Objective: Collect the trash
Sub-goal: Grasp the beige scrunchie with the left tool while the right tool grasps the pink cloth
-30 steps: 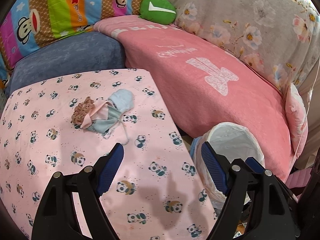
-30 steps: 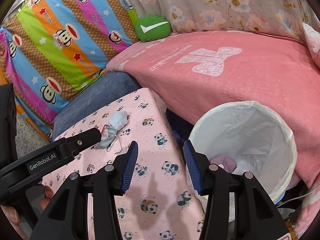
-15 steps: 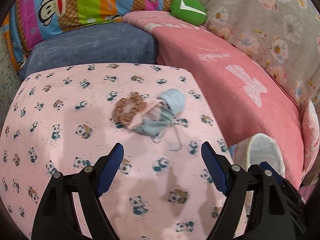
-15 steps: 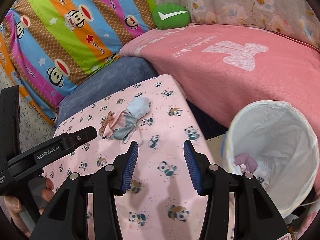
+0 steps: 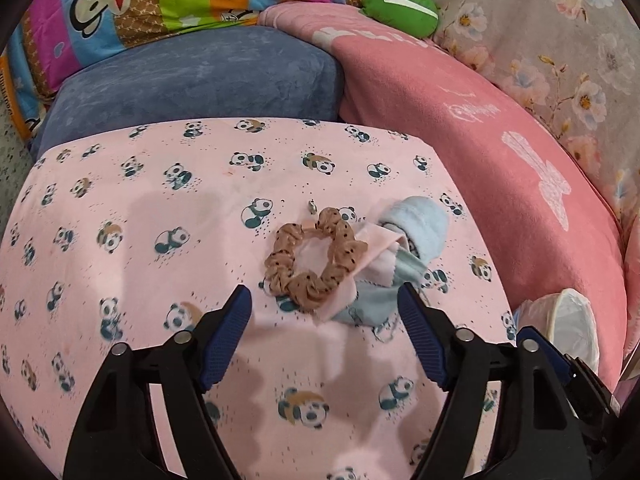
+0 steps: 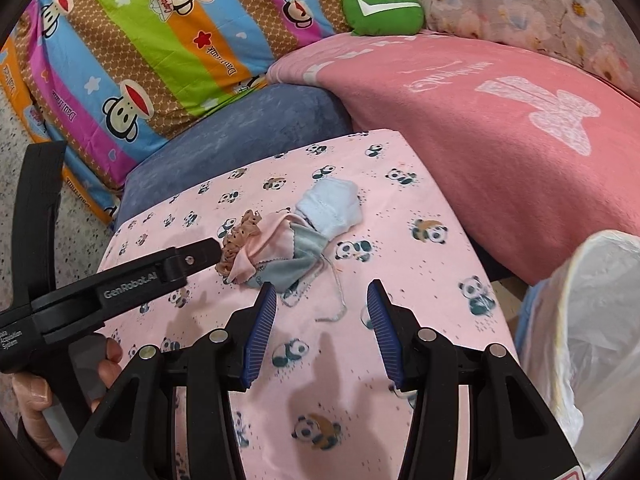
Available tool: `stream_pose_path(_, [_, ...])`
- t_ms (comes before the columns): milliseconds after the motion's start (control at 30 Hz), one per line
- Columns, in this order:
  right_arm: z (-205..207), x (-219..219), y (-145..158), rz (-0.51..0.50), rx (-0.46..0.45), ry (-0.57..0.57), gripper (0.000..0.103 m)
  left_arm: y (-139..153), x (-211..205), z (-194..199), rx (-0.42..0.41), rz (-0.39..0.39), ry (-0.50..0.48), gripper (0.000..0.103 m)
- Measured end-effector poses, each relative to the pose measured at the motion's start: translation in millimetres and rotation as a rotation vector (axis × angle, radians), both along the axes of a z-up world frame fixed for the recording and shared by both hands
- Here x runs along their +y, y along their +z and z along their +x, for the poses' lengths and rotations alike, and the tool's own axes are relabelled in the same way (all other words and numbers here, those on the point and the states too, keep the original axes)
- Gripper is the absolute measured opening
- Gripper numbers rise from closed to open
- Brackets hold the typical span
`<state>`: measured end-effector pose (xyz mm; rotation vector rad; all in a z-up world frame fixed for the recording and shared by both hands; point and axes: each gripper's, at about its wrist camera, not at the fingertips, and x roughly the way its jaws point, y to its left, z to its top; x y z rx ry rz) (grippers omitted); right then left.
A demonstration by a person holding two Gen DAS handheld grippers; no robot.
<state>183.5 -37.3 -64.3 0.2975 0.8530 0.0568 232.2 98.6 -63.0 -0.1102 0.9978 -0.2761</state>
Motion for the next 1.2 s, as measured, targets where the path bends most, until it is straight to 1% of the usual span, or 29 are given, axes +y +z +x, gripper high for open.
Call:
stream_pose_path(67, [12,3,-4,0.001,0.005,0.001,0.049,-7,-1,9,0.021,-0.012,-0.016,0.059])
stream_pose_path(133, [19,6,-7,0.001,0.008,0.000,0.049,-14,-2,17,0.038,-0.026,-0.031,0.054])
stream_pose_path(200, [27,10,-9,0.002,0.012,-0.002,0.049,-18,-1,22,0.052,-0.056,-0.057,0.038])
stream_pose_path(233, [32,11,-10,0.007,0.014,-0.001,0.049,-20,1,24,0.065,-0.080,-0.068,0.028])
stream_pose_path(300, [39,11,-13,0.017,0.016,0.004,0.049,-22,6,25,0.076,-0.118,-0.078,0.014])
stream_pose_path(400, [51,17,-15,0.028,0.019,0.020,0.049,-20,16,22,0.079,-0.156,-0.074,0.011])
stream_pose_path(500, [64,24,-19,0.044,0.020,0.038,0.049,-15,30,18,0.075,-0.209,-0.059,0.011])
stream_pose_path(600, [77,32,-24,0.060,0.025,0.055,0.048,-10,38,15,0.054,-0.188,-0.035,0.011])
stream_pose_path(700, [89,40,-29,0.067,0.040,0.070,0.047,-9,44,15,0.038,-0.145,-0.009,0.011])
stream_pose_path(833, [102,53,-39,0.088,0.066,0.100,0.045,-9,47,19,0.033,-0.114,0.010,0.011])
stream_pose_path(900, [107,60,-46,0.088,0.087,0.119,0.039,-10,48,20,0.034,-0.107,0.017,0.011])
stream_pose_path(933, [109,62,-47,0.090,0.090,0.123,0.033,-10,49,19,0.035,-0.106,0.021,0.011])
stream_pose_path(967, [110,63,-48,0.094,0.096,0.132,0.023,-10,50,19,0.036,-0.104,0.025,0.011])
stream_pose_path(1000, [110,64,-50,0.097,0.100,0.139,0.016,-10,51,19,0.036,-0.101,0.029,0.011])
stream_pose_path(1033, [109,64,-48,0.101,0.100,0.144,0.005,-9,51,17,0.035,-0.100,0.030,0.011])
stream_pose_path(1100, [104,63,-43,0.108,0.072,0.151,0.004,-6,51,14,0.027,-0.092,0.034,0.011])
stream_pose_path(1133, [97,61,-33,0.111,0.045,0.152,0.004,-3,51,12,0.021,-0.088,0.034,0.011])
stream_pose_path(1200, [92,58,-27,0.122,0.025,0.153,0.004,2,49,9,0.013,-0.088,0.033,0.011])
